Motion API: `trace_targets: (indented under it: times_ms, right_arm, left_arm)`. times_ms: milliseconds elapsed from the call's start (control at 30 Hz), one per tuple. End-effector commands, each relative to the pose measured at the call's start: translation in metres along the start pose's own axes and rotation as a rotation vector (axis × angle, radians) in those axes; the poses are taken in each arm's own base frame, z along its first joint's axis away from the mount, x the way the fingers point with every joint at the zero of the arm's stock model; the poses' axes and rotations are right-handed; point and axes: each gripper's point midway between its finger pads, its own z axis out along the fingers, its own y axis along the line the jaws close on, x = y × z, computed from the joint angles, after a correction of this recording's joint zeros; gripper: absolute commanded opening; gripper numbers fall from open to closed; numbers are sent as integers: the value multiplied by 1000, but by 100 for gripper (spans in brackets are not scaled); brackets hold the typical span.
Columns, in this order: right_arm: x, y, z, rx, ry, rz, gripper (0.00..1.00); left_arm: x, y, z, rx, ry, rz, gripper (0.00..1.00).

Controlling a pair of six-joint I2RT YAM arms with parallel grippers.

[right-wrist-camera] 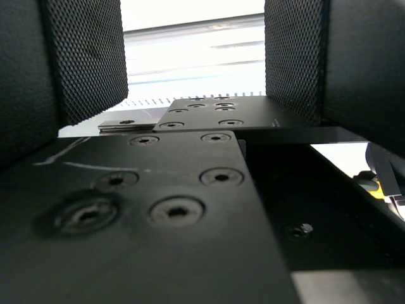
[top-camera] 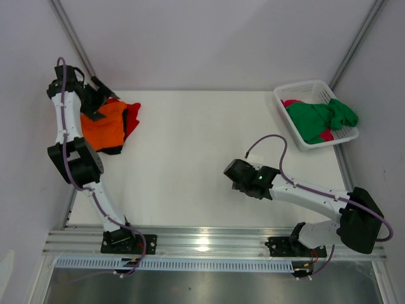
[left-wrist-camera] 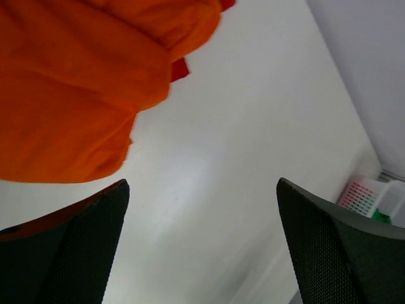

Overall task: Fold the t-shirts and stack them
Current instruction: Put the neatly folded tshirt into the corner of the board with the left arm

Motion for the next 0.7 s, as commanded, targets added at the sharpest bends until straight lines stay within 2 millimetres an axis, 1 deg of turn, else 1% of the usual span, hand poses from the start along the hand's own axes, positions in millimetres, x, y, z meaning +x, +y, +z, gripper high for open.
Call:
trace_targets:
  times_ms: [0, 33, 67, 133, 167, 200, 233, 267, 367, 400, 533, 600, 633, 667]
  right_arm:
    - [-1, -2, 2, 18, -27, 11, 59]
    - [-1, -1, 2, 15, -24, 8, 59]
    - [-1, 0, 3, 15, -22, 4, 59]
    - [-1, 1, 3, 14, -17, -2, 59]
    - [-1, 3, 4, 13, -14, -7, 59]
    - [-1, 4, 4, 15, -12, -15, 59]
    - [-1, 5, 4, 16, -11, -20, 59]
    - [-2, 7, 4, 13, -9, -24, 59]
    - [-5, 9, 5, 18, -12, -45, 59]
    - [-9, 12, 2, 16, -16, -52, 59]
    - [-18, 17, -1, 17, -31, -63, 59]
    - [-20, 18, -2, 19, -36, -64, 59]
    - [-22, 20, -4, 15, -37, -62, 59]
    - [-23, 20, -3, 16, -39, -60, 59]
  left_arm:
    - [-8, 52, -7, -273, -58, 42, 99]
    - [-9, 57, -7, -304, -62, 46, 99]
    - [-8, 74, -3, -383, -46, 44, 99]
    - [-6, 91, 0, -462, -20, 55, 99]
    - [-4, 104, 3, -523, -4, 54, 100]
    - [-5, 113, 4, -568, -6, 65, 99]
    - [-5, 118, 5, -584, -3, 67, 100]
    - [0, 126, 12, -602, 23, 68, 99]
    - [5, 136, 22, -626, 58, 69, 100]
    - [9, 142, 29, -636, 88, 66, 99]
    - [21, 159, 42, -679, 154, 71, 99]
    - [23, 165, 44, -691, 164, 84, 99]
    - [24, 172, 46, -717, 173, 89, 99]
    - [25, 175, 47, -729, 182, 100, 99]
